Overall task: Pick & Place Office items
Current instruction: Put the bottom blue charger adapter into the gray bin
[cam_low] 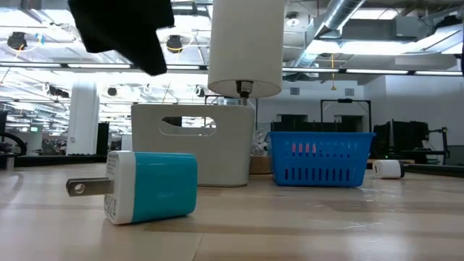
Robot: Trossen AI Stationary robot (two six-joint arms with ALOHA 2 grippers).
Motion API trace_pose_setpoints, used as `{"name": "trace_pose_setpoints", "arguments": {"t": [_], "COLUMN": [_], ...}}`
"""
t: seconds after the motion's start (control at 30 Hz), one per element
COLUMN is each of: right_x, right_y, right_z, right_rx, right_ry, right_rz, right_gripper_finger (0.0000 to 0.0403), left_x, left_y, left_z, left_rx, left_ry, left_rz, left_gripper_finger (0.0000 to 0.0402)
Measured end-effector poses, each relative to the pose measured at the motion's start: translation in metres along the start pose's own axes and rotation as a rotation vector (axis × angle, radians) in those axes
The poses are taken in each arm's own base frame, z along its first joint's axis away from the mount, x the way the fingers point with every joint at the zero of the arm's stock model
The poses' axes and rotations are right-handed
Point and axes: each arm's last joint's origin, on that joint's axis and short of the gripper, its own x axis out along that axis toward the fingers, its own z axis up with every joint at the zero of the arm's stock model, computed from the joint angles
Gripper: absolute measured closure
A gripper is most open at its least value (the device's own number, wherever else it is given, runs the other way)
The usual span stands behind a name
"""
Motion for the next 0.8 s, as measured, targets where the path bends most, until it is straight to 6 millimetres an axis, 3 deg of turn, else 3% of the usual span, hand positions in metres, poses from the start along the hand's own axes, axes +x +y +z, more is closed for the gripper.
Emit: {"name": "trace_pose_setpoints", "arguments": {"t": [0.17,0.33,0.57,0.8], "right_x": [0.000,0.000,-0.002,-0.006], "right_y": [-0.001,-0.001,-0.001,-0.001], "right_z": [0.000,0.000,-0.001,-0.003], "right_rx": [0.006,0.004,-0.006,-0.013], "right_ry": [-0.004,-0.005,0.000,0.009], "right_rz": [-0.007,-0.008,0.002,0.021], "right_gripper_finger": [0.0149,0.0149,0.0149,0.0149], "left_x": [0.011,0.024,0.043,0.047], "left_y": [-0.008,-0.005,0.001,0.006], "left_z": [0.001,-0.001,-0.001,-0.009], "left_rx": [0.027,0.027,-0.047,-0.137], "left_ry": [0.021,0.034,0.046,0.055], "left_rz": [-0.034,-0.007,0.030,0.084], "left_gripper_finger": [0.0246,0.0244,0.0196,0.0147]}}
